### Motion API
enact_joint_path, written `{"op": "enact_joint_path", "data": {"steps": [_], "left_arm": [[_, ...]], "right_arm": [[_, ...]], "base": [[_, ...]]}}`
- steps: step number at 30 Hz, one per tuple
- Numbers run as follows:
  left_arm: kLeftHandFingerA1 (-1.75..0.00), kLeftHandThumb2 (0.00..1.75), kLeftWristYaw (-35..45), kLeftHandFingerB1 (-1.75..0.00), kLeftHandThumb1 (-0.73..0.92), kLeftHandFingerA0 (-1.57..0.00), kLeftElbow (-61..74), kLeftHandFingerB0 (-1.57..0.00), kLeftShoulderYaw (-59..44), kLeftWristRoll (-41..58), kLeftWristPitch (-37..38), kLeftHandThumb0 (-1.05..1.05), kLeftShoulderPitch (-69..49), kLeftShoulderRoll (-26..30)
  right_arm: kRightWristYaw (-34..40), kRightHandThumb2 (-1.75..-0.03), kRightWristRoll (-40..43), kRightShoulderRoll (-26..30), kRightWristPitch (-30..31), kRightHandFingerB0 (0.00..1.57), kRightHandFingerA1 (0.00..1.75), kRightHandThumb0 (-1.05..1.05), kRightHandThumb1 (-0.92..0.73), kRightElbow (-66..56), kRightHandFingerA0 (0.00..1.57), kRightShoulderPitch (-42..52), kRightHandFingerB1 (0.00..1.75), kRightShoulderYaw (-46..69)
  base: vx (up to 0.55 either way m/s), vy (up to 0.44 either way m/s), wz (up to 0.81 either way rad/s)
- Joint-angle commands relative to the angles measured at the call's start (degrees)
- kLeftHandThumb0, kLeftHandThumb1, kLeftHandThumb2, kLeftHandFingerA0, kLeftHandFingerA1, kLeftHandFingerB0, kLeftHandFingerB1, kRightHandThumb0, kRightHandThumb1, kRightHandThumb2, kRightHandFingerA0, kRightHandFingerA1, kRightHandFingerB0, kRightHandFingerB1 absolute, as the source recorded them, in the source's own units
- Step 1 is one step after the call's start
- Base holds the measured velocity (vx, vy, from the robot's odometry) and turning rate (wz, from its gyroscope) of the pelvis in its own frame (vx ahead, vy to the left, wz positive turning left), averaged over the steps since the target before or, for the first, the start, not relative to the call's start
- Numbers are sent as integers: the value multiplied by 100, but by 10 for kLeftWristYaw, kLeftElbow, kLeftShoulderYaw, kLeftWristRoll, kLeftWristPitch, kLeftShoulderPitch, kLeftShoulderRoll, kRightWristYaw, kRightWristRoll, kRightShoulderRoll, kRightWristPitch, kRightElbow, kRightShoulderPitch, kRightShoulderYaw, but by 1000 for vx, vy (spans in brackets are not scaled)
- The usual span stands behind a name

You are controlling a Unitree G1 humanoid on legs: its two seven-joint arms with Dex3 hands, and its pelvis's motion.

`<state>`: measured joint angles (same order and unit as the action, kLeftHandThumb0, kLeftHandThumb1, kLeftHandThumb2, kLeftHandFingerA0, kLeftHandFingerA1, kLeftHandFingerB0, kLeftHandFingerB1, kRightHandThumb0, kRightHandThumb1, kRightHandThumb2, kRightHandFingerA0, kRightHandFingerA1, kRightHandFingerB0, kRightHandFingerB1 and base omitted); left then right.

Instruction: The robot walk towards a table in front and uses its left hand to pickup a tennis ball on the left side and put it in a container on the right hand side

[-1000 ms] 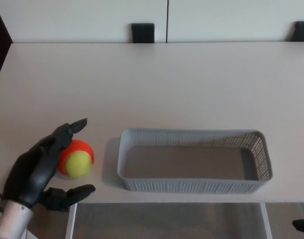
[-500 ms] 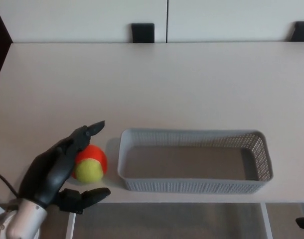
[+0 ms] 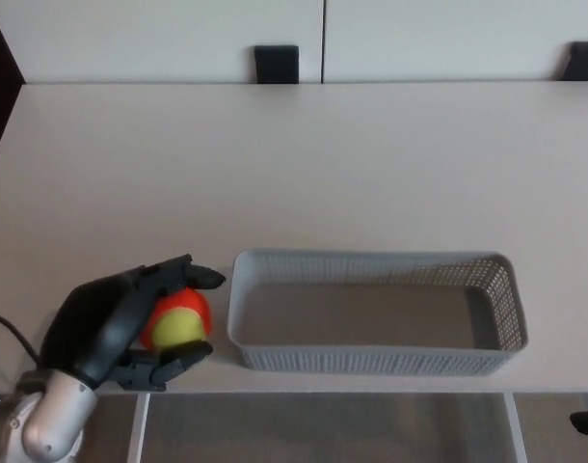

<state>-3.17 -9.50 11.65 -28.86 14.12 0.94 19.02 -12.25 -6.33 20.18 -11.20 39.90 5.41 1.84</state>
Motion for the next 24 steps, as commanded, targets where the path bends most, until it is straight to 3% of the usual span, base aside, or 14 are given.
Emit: {"op": "enact_joint_path", "data": {"steps": [1, 2, 3, 9, 10, 12, 13, 15, 16, 24], "left_arm": [[-170, 78, -8, -139, 78, -73, -20, -64, 14, -55, -64, -6, -6, 11], [-171, 74, -8, -146, 78, -83, -18, -62, 14, -55, -65, -2, -8, 11], [-175, 77, -12, -150, 82, -68, -19, -58, 14, -53, -61, -7, -9, 10], [-175, 81, -15, -157, 85, -68, -10, -52, 5, -33, -65, -13, -14, 1], [-175, 76, -12, -153, 84, -81, 1, -55, -3, -21, -64, -5, -16, -2], [-175, 74, -14, -151, 85, -82, 8, -56, -9, -14, -61, -6, -19, -3], [-165, 85, -15, -142, 84, -82, 18, -60, -15, -6, -57, -7, -21, -6], [-163, 89, -17, -139, 83, -82, 48, -60, -33, 10, -53, -6, -26, -12], [-159, 90, -29, -132, 79, -83, 65, -63, -44, 13, -43, -2, -26, -16], [-155, 91, -51, -130, 77, -86, 206, -64, -84, 26, -27, -5, -16, -61]], "right_arm": [[6, -78, 4, 1, 3, 34, 46, -57, -46, 4, 32, -6, 46, 3], [4, -79, 6, 1, 3, 35, 46, -56, -46, 5, 31, -6, 47, 4], [0, -79, 9, 1, 4, 36, 46, -56, -46, 7, 30, -7, 48, 5], [-5, -80, 10, 1, 2, 34, 49, -54, -47, 15, 35, -11, 47, 6], [-7, -59, 13, 0, 5, 40, 36, -44, -61, 16, 40, -13, 35, 7], [-9, -59, 13, 1, 6, 40, 36, -45, -62, 15, 41, -13, 34, 7], [-9, -82, 13, 1, 6, 29, 51, -51, -47, 16, 37, -14, 46, 7], [-12, -83, 14, 3, 2, 28, 52, -48, -46, 20, 38, -16, 46, 8], [-13, -58, 14, 4, 0, 40, 37, -46, -63, 22, 44, -17, 34, 8], [-24, -58, 13, 8, 2, 39, 39, -43, -62, 33, 47, -28, 35, 9]], "base": [[0, 0, 0], [0, 0, 0], [0, 0, 0], [0, 0, 0], [0, 0, 0], [0, 0, 0], [0, 0, 0], [0, 0, 0], [0, 0, 0], [0, 0, 0]]}}
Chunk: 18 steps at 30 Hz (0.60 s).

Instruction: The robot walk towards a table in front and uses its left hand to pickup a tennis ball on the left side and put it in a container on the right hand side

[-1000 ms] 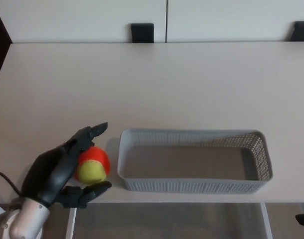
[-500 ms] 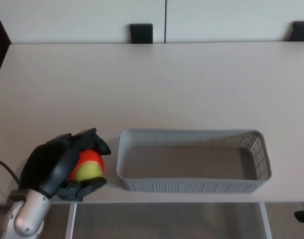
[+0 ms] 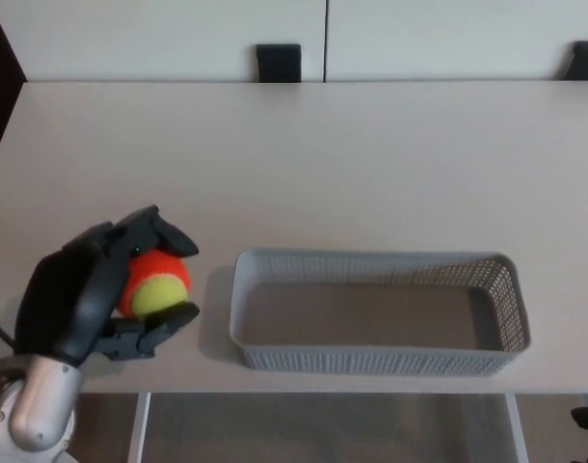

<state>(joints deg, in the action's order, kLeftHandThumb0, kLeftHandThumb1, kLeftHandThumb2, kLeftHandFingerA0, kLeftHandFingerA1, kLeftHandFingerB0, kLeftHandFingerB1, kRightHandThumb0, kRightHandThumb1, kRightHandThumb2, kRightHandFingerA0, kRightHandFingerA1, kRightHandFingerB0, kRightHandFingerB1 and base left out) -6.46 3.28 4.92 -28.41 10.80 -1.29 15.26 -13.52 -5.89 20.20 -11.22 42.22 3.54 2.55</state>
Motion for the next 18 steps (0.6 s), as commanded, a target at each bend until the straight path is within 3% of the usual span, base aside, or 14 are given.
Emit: {"op": "enact_joint_path", "data": {"steps": [1, 2, 3, 9, 10, 18], "left_arm": [[-155, 91, -18, -130, 77, -86, 94, -64, -16, 21, 7, -5, 8, -29], [-159, 88, -19, -132, 78, -87, 105, -64, -11, 13, 8, -6, 14, -36], [-175, 84, -16, -142, 80, -87, 132, -57, 5, -7, -3, -7, 19, -48], [-174, 80, -5, -145, 80, -93, 175, -63, 66, -52, -28, -5, 20, -91], [-174, 82, -2, -144, 82, -100, 176, -63, 78, -59, -30, -6, 20, -96], [-173, 74, 11, -143, 83, -101, 116, -60, 153, -89, -56, -9, 27, -119]], "right_arm": [[-11, -58, 8, 8, 3, 39, 39, -43, -62, 11, 47, -10, 35, 1], [-9, -58, 6, 8, 4, 39, 39, -43, -62, 11, 48, -12, 35, 1], [-7, -58, 3, 8, 7, 39, 39, -42, -62, 7, 48, -12, 35, -1], [-13, -58, 7, 6, 7, 39, 39, -42, -62, 14, 48, -14, 35, -1], [-13, -58, 8, 6, 7, 40, 40, -41, -62, 13, 49, -13, 35, -1], [-12, -58, 2, 7, 6, 41, 40, -42, -62, 7, 51, -12, 35, -5]], "base": [[0, 0, 0], [0, 0, 0], [0, 0, 0], [0, 0, 0], [0, 0, 0], [0, 0, 0]]}}
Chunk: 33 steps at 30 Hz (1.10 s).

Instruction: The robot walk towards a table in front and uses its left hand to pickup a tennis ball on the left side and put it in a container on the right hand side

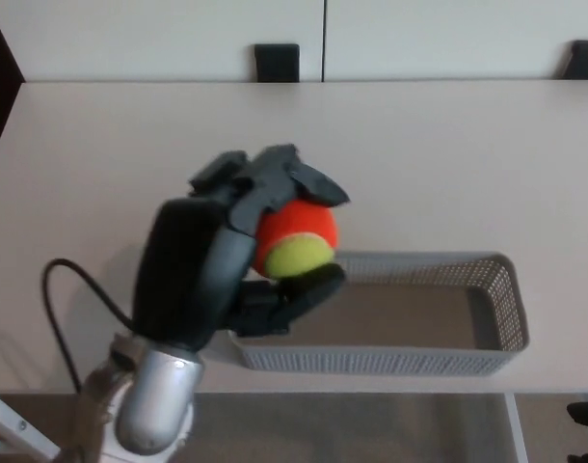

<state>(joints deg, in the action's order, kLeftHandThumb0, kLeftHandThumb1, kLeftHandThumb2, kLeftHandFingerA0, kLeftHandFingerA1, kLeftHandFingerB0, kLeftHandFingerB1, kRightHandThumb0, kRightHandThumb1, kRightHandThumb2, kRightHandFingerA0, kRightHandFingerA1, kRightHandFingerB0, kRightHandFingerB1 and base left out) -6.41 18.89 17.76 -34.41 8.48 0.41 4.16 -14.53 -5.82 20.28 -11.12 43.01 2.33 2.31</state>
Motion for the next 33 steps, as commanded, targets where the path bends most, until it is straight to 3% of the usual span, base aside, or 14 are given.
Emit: {"op": "enact_joint_path", "data": {"steps": [1, 2, 6, 7, 8, 9, 10, 13, 14, 24, 25, 29, 32, 33], "left_arm": [[-173, 74, 10, -143, 83, -101, -40, -60, 25, -29, -33, -9, 10, -8], [-175, 75, 9, -146, 86, -79, -45, -60, 27, -32, -35, -12, 13, -7], [-175, 73, 13, -139, 87, -80, -89, -63, 34, -39, -43, -9, 28, -2], [-131, 67, 24, -70, 83, -94, -91, -69, 34, -41, -61, -11, 29, -1], [-92, 64, 30, -42, 83, -85, -96, -53, 32, -38, -69, -21, 31, -1], [-92, 64, 32, -42, 83, -85, -101, -53, 30, -32, -69, -21, 33, -1], [-46, 84, 45, -35, 63, -21, -101, -7, 31, -39, -84, -55, 36, 3], [-26, 90, 82, -20, 55, 0, -97, 0, 35, -51, -129, -66, 43, 10], [-2, 87, 89, 0, 58, 0, -95, 0, 33, -58, -140, -87, 47, 15], [0, 97, 117, -2, 57, 0, -54, 0, 48, -103, -162, -95, 61, 48], [0, 62, 120, -1, 70, 0, -30, 0, 53, -111, -151, -91, 53, 60], [-1, 61, 135, -1, 73, 0, 80, 0, 48, -102, -130, -92, -7, 92], [0, 96, 108, -5, 58, 0, 163, 0, 24, -66, -78, -94, -84, 118], [-1, 95, 96, -7, 57, 0, 203, 0, 10, -49, -50, -92, -122, 130]], "right_arm": [[-2, -58, 1, 6, 5, 41, 40, -42, -62, -1, 51, 0, 35, -2], [-3, -58, 2, 5, 6, 41, 41, -41, -62, -2, 51, -2, 36, -3], [-1, -58, 0, 6, 5, 41, 40, -41, -63, -2, 49, -7, 36, -5], [1, -58, -3, 8, 14, 42, 39, -42, -62, -10, 51, -5, 35, -7], [1, -59, -5, 9, 17, 41, 40, -42, -63, -14, 51, -3, 35, -8], [1, -59, -7, 10, 18, 41, 40, -42, -63, -16, 51, -3, 35, -9], [1, -59, -8, 11, 17, 41, 40, -43, -63, -16, 51, -3, 35, -11], [-2, -58, -5, 12, 20, 42, 39, -42, -63, -18, 50, -2, 35, -11], [-2, -58, -4, 12, 18, 41, 39, -42, -63, -17, 49, -3, 35, -10], [-2, -58, -3, 11, 22, 41, 39, -42, -63, -24, 48, -6, 35, -10], [-3, -58, -1, 10, 22, 42, 39, -43, -62, -24, 48, -6, 35, -9], [-3, -59, -4, 9, 20, 41, 39, -42, -64, -22, 47, -9, 35, -12], [0, -59, -9, 10, 18, 42, 38, -44, -64, -23, 47, -4, 35, -16], [-1, -86, -11, 10, 16, 30, 54, -48, -50, -22, 41, -2, 47, -18]], "base": [[0, 0, 0], [0, 0, 0], [0, 0, 0], [0, 0, 0], [0, 0, 0], [0, 0, 0], [0, 0, 0], [0, 0, 0], [0, 0, 0], [0, 0, 0], [0, 0, 0], [0, 0, 0], [0, 0, 0], [0, 0, 0]]}}
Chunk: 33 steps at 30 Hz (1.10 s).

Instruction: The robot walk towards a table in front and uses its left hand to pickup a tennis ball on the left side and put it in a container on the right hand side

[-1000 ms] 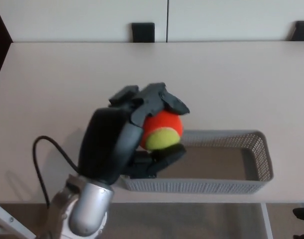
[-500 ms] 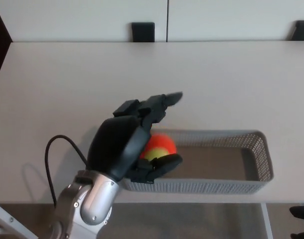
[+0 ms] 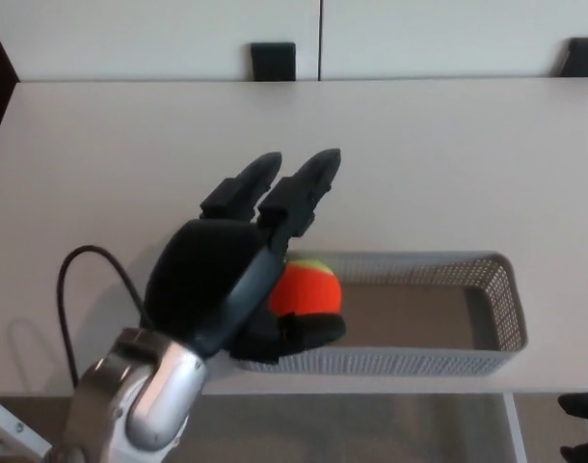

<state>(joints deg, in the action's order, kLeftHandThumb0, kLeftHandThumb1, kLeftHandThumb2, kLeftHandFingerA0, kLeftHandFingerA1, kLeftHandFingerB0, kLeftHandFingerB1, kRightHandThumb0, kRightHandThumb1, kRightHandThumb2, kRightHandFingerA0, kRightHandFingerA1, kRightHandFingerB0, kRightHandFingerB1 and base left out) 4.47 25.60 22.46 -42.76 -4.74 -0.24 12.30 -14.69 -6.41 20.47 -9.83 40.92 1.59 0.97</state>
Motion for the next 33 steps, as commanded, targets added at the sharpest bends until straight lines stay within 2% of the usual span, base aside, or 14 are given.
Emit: {"op": "enact_joint_path", "data": {"steps": [1, 6, 7, 9, 10, 14, 15, 18, 21, 27, 28, 29, 32, 33], "left_arm": [[-1, 95, -18, -7, 57, 0, 155, 0, -45, 45, 97, -92, -133, 55], [-9, 88, 44, -19, 48, 0, 340, 0, -206, 250, 211, -78, -328, 122], [-31, 71, 80, -24, 55, -10, 344, -8, -299, 374, 276, -82, -391, 139], [-30, 72, 157, -29, 50, -9, 319, -9, -383, 553, 331, -82, -455, 175], [-34, 91, 260, -33, 47, 0, 265, -7, -424, 682, 374, -73, -502, 209], [-27, 81, 535, -31, 51, -11, 151, -10, -509, 886, 307, -95, -533, 207], [-49, 90, 625, -48, 21, 0, 107, 0, -536, 926, 264, -39, -527, 197], [-29, 60, 705, -29, 63, -24, 37, -22, -543, 921, 233, -90, -535, 187], [-43, 77, 702, -37, 40, -21, -23, -12, -500, 808, 203, -71, -553, 245], [-41, 62, 650, -35, 33, -17, -134, -8, -423, 693, 157, -46, -511, 261], [-36, 55, 606, -27, 44, -18, -165, -10, -394, 641, 162, -23, -499, 259], [-40, 53, 554, -30, 49, -19, -199, -12, -364, 582, 179, -17, -482, 258], [-40, 53, 510, -30, 49, -19, -235, -12, -337, 532, 208, -17, -464, 258], [-52, 57, 361, -34, 52, -18, -218, -18, -299, 366, 210, -24, -458, 270]], "right_arm": [[-1, -86, -4, 9, 1, 30, 54, -48, -50, 1, 41, 6, 47, -5], [4, -87, -15, 18, -8, 29, 54, -48, -50, 12, 41, 9, 47, -12], [2, -87, -11, 21, -6, 29, 54, -50, -51, 7, 41, 14, 47, -9], [3, -87, -9, 21, -5, 29, 53, -49, -51, 12, 40, 12, 47, -7], [2, -59, -3, 18, -6, 40, 37, -47, -66, 18, 45, 14, 34, -3], [3, -59, 0, 13, -10, 41, 38, -42, -64, 22, 47, 31, 35, -2], [3, -59, 1, 11, -9, 41, 39, -43, -64, 21, 47, 38, 35, -2], [5, -59, 2, 8, -15, 42, 40, -43, -63, 24, 50, 53, 35, -1], [6, -59, 2, 8, -23, 41, 39, -42, -63, 33, 48, 60, 35, -1], [12, -59, 4, -1, -25, 43, 38, -41, -62, 42, 47, 65, 36, 1], [24, -81, -6, 1, -23, 32, 52, -44, -46, 42, 41, 66, 47, -4], [33, -58, -14, 2, -21, 42, 36, -36, -59, 38, 44, 69, 35, -7], [40, -58, -18, 3, -19, 42, 36, -36, -59, 33, 44, 72, 35, -9], [44, -57, -16, 3, -23, 41, 35, -33, -56, 33, 42, 79, 34, -6]], "base": [[0, 0, 0], [0, 0, 0], [0, 0, 0], [0, 0, 0], [0, 0, 0], [0, 0, 0], [0, 0, 0], [0, 0, 0], [0, 0, 0], [0, 0, 0], [0, 0, 0], [0, 0, 0], [0, 0, 0], [0, 0, 0]]}}
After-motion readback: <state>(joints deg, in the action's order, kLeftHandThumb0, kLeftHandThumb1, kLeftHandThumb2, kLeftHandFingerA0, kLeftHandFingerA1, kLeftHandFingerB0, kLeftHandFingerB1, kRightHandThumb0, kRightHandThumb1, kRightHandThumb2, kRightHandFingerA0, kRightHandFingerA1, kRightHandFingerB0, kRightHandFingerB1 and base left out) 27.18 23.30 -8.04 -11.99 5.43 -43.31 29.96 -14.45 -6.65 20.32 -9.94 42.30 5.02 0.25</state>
